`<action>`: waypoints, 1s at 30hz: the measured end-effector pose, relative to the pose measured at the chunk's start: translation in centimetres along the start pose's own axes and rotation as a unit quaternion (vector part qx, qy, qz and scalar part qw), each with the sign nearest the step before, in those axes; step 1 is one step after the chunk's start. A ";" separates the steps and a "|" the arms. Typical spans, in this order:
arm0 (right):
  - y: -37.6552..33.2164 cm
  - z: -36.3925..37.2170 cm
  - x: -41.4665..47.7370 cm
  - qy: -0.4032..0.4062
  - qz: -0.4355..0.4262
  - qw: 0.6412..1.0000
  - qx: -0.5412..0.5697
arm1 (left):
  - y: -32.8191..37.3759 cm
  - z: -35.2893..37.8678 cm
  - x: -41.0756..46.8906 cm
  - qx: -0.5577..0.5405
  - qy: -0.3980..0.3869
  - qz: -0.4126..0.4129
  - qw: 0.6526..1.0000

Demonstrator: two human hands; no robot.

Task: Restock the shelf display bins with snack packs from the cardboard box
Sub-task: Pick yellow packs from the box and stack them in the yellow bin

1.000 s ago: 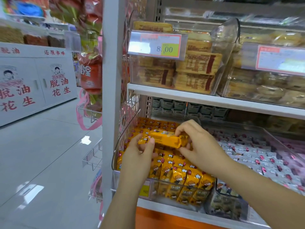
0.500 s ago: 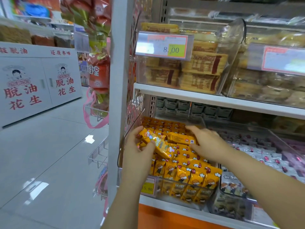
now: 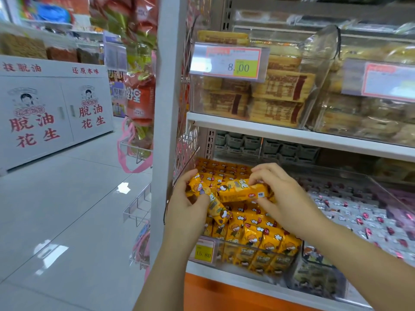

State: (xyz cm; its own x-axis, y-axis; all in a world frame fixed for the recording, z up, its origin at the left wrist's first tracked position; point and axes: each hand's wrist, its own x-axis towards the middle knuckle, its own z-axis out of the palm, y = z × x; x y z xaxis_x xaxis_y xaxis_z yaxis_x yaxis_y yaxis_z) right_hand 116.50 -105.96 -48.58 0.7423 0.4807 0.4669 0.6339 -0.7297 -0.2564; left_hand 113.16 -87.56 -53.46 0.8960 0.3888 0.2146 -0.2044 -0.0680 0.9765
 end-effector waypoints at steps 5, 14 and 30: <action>-0.5 -1.1 -0.2 -0.042 0.061 0.988 0.139 | 0.5 -0.6 -0.7 -0.003 -0.023 0.015 1.000; -1.8 -1.7 -0.2 0.042 0.128 0.966 0.219 | 0.6 -1.1 -0.9 -0.019 -0.014 0.043 0.999; -2.8 0.4 -0.1 -0.046 0.091 0.965 0.241 | -1.0 -2.4 -0.5 0.082 -0.177 0.083 0.977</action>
State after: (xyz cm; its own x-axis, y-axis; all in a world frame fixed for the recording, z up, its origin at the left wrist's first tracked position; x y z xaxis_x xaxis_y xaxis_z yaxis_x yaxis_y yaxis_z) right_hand 114.72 -103.80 -48.28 0.8529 0.4230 0.3059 0.5025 -0.5063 -0.7009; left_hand 111.94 -85.51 -54.61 0.9420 0.0199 0.3349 -0.3185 -0.2604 0.9114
